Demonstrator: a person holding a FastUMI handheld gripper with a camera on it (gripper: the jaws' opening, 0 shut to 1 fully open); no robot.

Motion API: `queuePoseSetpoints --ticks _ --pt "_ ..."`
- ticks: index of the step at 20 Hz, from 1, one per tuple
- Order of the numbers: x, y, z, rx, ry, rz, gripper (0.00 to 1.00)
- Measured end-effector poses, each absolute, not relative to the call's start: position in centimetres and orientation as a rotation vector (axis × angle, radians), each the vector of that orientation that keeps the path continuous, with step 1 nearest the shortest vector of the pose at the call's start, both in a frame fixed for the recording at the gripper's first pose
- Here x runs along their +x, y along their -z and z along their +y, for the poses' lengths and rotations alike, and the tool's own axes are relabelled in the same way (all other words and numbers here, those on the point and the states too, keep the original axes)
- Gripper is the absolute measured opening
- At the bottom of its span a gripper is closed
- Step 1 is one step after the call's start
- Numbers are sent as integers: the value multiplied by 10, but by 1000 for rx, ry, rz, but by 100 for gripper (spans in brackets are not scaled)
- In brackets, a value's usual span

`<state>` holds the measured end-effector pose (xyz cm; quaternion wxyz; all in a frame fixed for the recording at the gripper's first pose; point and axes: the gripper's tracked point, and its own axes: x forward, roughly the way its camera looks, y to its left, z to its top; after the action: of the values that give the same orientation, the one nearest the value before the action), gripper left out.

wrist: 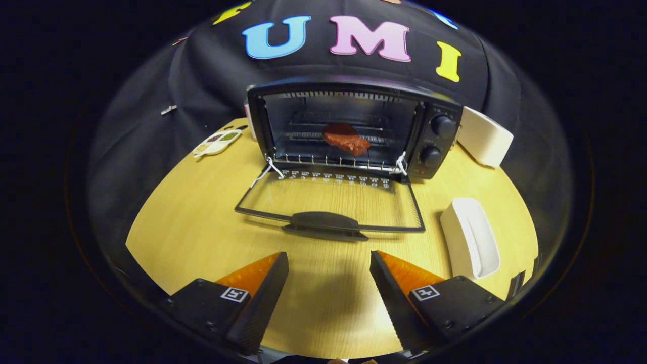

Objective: Open the toaster oven, put the food inside, and close the toaster oven door.

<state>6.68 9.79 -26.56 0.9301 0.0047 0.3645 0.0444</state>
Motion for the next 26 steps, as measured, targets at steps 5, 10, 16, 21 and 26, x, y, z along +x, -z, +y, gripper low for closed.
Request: queuePoseSetpoints --ticks 5,10,16,21,26 --pt "89 288 91 -2 -40 773 100" --pt "102 301 101 32 -39 799 100" --pt "106 296 100 63 -39 801 100" --pt "103 261 99 6 -85 713 100" --pt "104 218 98 16 -116 643 100"
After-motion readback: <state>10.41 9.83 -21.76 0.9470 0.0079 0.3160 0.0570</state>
